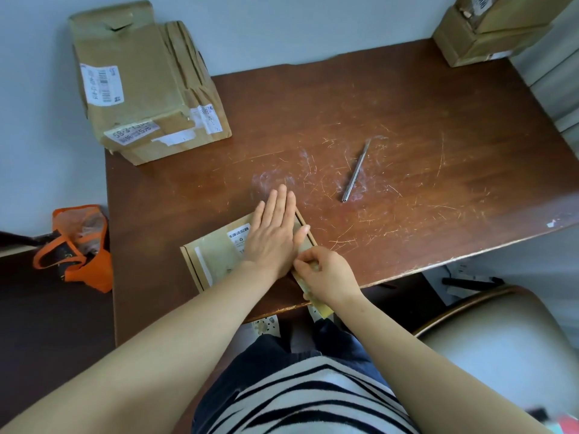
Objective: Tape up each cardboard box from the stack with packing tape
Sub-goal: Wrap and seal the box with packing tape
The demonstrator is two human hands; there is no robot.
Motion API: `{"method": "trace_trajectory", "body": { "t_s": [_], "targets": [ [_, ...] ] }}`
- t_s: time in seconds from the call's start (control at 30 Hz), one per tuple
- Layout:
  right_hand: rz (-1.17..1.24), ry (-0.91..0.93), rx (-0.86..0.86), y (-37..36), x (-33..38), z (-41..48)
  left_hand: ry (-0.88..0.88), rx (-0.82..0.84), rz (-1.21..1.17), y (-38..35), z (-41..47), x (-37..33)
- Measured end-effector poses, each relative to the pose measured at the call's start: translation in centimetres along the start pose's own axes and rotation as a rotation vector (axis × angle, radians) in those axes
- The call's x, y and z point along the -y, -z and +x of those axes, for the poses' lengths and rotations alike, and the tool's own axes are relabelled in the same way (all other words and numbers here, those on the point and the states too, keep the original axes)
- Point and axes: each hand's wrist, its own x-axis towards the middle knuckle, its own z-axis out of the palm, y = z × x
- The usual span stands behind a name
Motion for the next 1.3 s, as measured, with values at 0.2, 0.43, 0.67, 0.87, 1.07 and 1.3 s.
{"method": "trace_trajectory", "body": {
  "t_s": [0.2,0.43,0.67,0.87,1.07,1.3],
  "targets": [
    [0.014,-0.021,-0.021,0.1,-0.4,0.5,-0.056,-0.047,0.036,-0.8,-0.9,0.5],
    [0.061,0.008,-0.004,-0.1,-0.5,0.6,0.036,0.02,0.004,0.3,-0.6,2.0],
    [0.104,0.01,0.006,0.0,-0.6,0.6,0.066,0.056,-0.007,1.1,-0.1,1.8],
    [0.192,0.014,0.062,0.5,-1.1,0.5,0.042,0.159,-0.019,1.6,-0.2,1.9],
    [0.443,-0.078,0.099,1.9,-2.7,-0.2,-0.076,0.436,-0.145,4.1,-2.2,4.6],
    [0.638,-0.064,0.271,2.0,-1.6,-1.2,-0.047,0.364,0.037,2.9,-3.8,4.0]
  ]
}}
